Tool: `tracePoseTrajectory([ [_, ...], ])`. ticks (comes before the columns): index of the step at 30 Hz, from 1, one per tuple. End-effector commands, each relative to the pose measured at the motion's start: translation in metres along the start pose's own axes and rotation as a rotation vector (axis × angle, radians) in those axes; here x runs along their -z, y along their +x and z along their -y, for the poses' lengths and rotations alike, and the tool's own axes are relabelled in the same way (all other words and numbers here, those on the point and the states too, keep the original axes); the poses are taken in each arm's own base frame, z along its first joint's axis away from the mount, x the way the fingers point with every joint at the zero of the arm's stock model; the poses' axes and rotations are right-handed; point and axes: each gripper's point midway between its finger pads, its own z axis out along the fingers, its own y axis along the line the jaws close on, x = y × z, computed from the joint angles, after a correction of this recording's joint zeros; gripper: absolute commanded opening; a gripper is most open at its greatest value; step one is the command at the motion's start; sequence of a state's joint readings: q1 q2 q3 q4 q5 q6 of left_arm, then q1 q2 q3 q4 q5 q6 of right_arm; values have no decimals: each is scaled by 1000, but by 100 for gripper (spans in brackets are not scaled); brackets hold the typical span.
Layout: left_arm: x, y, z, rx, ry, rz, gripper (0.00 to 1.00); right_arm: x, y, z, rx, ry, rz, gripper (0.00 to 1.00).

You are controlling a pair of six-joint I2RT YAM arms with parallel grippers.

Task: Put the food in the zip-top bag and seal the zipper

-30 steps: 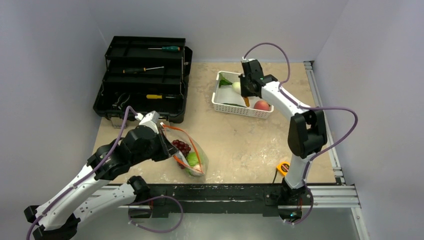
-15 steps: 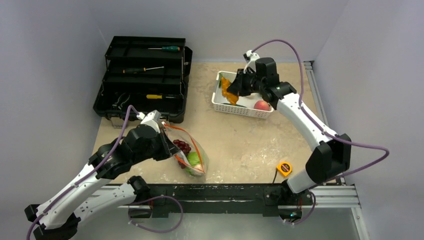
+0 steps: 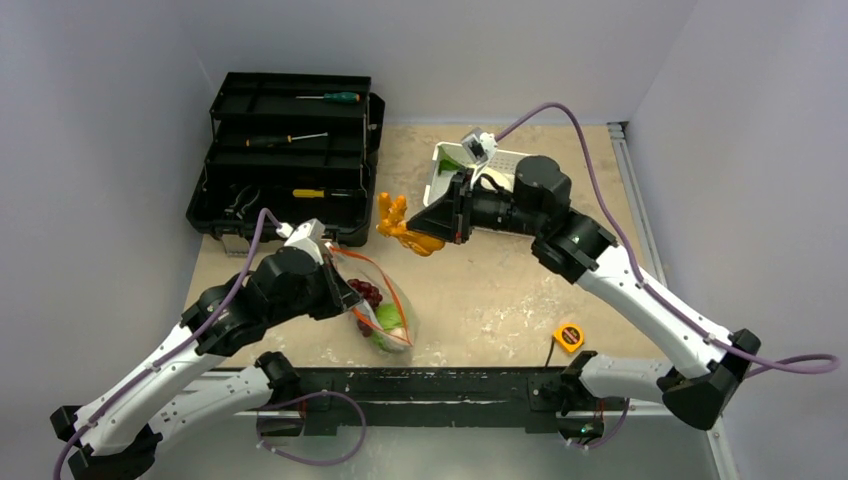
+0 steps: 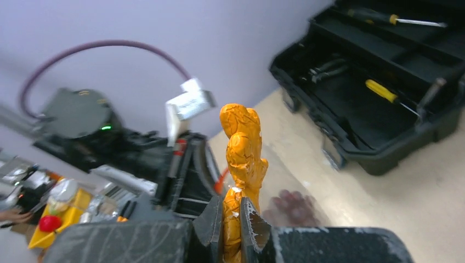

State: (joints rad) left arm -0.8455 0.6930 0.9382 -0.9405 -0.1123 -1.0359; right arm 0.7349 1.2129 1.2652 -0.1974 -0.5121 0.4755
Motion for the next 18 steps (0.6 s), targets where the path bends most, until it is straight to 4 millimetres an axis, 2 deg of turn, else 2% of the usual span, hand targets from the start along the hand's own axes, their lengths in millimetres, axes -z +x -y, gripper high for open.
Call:
tracePoseTrajectory([
  [1, 4, -9, 17, 0, 64, 32, 0, 3, -12, -54, 49, -129, 68, 0],
  [3, 4, -10, 17, 1, 63, 32, 0, 0, -6, -63, 52, -116, 74, 0],
  [10, 6, -11, 17, 4, 62, 37, 0, -12, 12, -75, 65, 3, 104, 0],
  [12, 7, -11, 17, 3, 62, 39, 0, -17, 16, -72, 75, 56, 104, 0],
  [18, 9, -12, 16, 4, 62, 40, 0, -36, 48, -64, 154, 227, 16, 0],
])
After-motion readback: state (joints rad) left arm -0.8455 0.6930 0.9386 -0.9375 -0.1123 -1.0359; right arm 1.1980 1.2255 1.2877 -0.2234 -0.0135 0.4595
